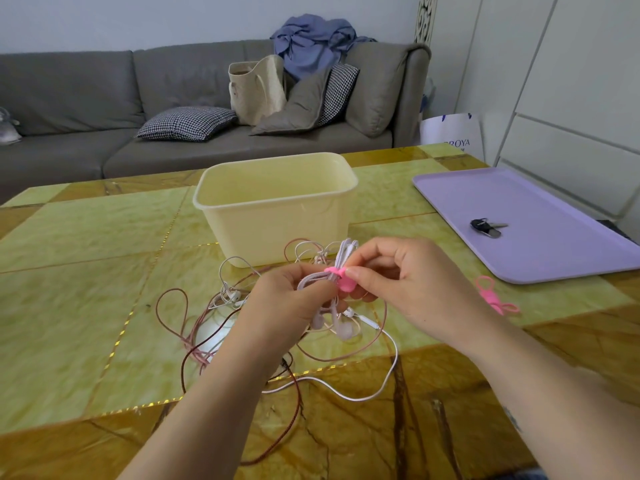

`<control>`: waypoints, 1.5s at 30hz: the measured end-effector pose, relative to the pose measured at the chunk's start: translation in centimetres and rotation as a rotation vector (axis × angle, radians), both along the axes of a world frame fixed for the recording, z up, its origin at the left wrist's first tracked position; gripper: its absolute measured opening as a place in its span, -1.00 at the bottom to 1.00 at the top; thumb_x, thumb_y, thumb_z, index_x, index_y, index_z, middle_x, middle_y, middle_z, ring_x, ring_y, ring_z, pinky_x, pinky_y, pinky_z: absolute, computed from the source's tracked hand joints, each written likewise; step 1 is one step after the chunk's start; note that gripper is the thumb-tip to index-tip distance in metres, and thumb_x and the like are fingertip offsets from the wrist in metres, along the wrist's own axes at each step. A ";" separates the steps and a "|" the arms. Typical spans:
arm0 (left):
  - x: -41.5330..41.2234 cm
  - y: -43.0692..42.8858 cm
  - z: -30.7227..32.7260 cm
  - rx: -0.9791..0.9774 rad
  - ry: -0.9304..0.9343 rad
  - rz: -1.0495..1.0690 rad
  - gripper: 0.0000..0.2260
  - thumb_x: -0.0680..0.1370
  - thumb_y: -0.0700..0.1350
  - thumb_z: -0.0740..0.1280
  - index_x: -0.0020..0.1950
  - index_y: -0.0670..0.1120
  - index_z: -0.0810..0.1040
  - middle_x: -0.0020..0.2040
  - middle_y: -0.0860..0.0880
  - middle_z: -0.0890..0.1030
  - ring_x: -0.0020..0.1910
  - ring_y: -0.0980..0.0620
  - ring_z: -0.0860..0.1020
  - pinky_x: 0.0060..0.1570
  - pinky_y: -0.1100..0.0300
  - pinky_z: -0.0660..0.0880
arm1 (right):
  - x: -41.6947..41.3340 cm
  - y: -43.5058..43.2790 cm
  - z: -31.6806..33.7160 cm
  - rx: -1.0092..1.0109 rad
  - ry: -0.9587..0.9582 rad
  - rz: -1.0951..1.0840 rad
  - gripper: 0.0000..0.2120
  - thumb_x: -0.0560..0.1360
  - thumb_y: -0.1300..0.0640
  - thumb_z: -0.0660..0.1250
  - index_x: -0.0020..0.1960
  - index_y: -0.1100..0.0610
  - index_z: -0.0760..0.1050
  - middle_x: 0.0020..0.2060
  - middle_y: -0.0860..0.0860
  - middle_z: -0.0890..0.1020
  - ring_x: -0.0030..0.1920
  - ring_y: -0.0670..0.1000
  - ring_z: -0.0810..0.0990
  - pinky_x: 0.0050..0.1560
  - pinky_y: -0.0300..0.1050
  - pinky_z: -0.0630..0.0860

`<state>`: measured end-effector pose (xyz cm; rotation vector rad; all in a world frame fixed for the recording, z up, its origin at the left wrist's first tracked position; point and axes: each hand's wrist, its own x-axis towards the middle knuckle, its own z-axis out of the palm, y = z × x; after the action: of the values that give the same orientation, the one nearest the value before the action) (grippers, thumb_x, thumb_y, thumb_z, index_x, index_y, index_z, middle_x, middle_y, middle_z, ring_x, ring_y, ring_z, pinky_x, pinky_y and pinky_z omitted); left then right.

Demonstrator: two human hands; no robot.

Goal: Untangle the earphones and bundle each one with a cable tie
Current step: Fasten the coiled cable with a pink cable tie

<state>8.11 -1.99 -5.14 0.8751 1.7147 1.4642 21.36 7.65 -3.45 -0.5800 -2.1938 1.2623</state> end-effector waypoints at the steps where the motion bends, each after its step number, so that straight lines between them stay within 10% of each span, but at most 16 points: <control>1: -0.1 0.0 0.1 0.007 -0.047 0.006 -0.92 0.48 -0.24 0.37 -0.09 -0.11 0.63 -0.29 -0.06 0.68 -0.31 0.06 0.61 -0.21 0.14 0.50 | 0.0 -0.1 0.0 0.043 -0.005 0.000 -0.94 0.47 0.24 0.40 -0.09 0.13 0.64 -0.26 -0.04 0.70 -0.24 -0.11 0.67 -0.13 -0.21 0.61; 7: -0.3 -0.1 0.2 0.053 -0.270 -0.045 -0.90 0.50 -0.30 0.32 -0.01 -0.24 0.58 -0.29 -0.10 0.66 -0.29 0.04 0.64 -0.32 0.17 0.58 | 0.1 -0.3 0.1 0.113 -0.008 0.018 -0.90 0.44 0.23 0.43 -0.10 0.06 0.65 -0.25 -0.10 0.70 -0.23 -0.14 0.67 -0.13 -0.18 0.62; 13: 0.0 -0.1 0.6 0.068 -0.370 -0.129 -0.71 0.34 -0.17 0.36 0.00 -0.30 0.57 -0.23 -0.16 0.63 -0.27 0.00 0.63 0.04 -0.04 0.52 | 0.0 -0.4 0.0 0.005 0.034 -0.001 -0.95 0.41 0.21 0.46 -0.13 0.11 0.62 -0.23 -0.01 0.70 -0.21 -0.07 0.68 -0.09 -0.15 0.62; 18: 0.2 -0.1 0.4 0.124 -0.299 -0.090 -0.76 0.32 -0.09 0.39 -0.10 -0.19 0.59 -0.25 -0.10 0.64 -0.29 0.01 0.58 -0.30 0.28 0.52 | -0.5 -0.3 -0.1 -0.077 0.088 -0.048 -0.81 0.33 0.30 0.51 -0.25 0.04 0.59 -0.26 0.03 0.69 -0.23 -0.02 0.67 -0.10 -0.13 0.63; 25: 0.4 -0.8 1.4 0.241 -0.496 -0.115 -0.74 0.36 -0.09 0.34 -0.01 -0.19 0.59 -0.21 -0.08 0.61 -0.29 0.06 0.56 -0.14 0.16 0.52 | -0.5 -0.1 0.7 -0.268 0.255 0.019 -0.85 0.27 0.25 0.50 -0.21 0.09 0.60 -0.27 0.02 0.69 -0.24 -0.04 0.65 -0.13 -0.17 0.60; 30: -2.4 -3.8 2.2 0.006 0.041 -0.032 -0.71 0.44 0.09 0.33 0.12 0.08 0.61 -0.09 0.08 0.68 -0.03 0.11 0.62 0.07 0.18 0.50 | -2.0 -0.2 1.5 -0.333 0.228 -0.057 -0.91 0.37 0.30 0.46 -0.17 0.14 0.61 -0.14 0.11 0.71 -0.08 0.14 0.69 0.02 0.01 0.61; 36: -5.6 -5.6 0.5 -0.207 0.580 0.029 -0.77 0.57 0.00 0.28 0.22 0.11 0.52 0.00 0.22 0.58 -0.08 0.29 0.54 -0.15 0.40 0.41 | -7.6 0.7 4.3 -0.261 0.305 -0.199 -0.85 0.41 0.33 0.44 -0.21 0.08 0.63 -0.20 0.08 0.70 -0.21 -0.04 0.63 -0.03 -0.15 0.60; 45: -7.8 -7.2 -0.6 -0.474 0.868 -0.226 -0.62 0.59 0.01 0.24 0.41 0.16 0.34 0.41 0.07 0.34 0.34 0.07 0.36 0.26 0.17 0.34 | -14.6 4.7 4.9 0.054 -0.048 -0.308 -0.62 0.43 0.22 0.40 0.25 0.14 0.52 0.21 0.09 0.55 0.19 0.03 0.55 0.25 0.06 0.48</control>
<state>0.30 -9.22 -5.75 1.4837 2.3241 0.4694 6.77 12.35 1.42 -0.8951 -2.0713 1.0339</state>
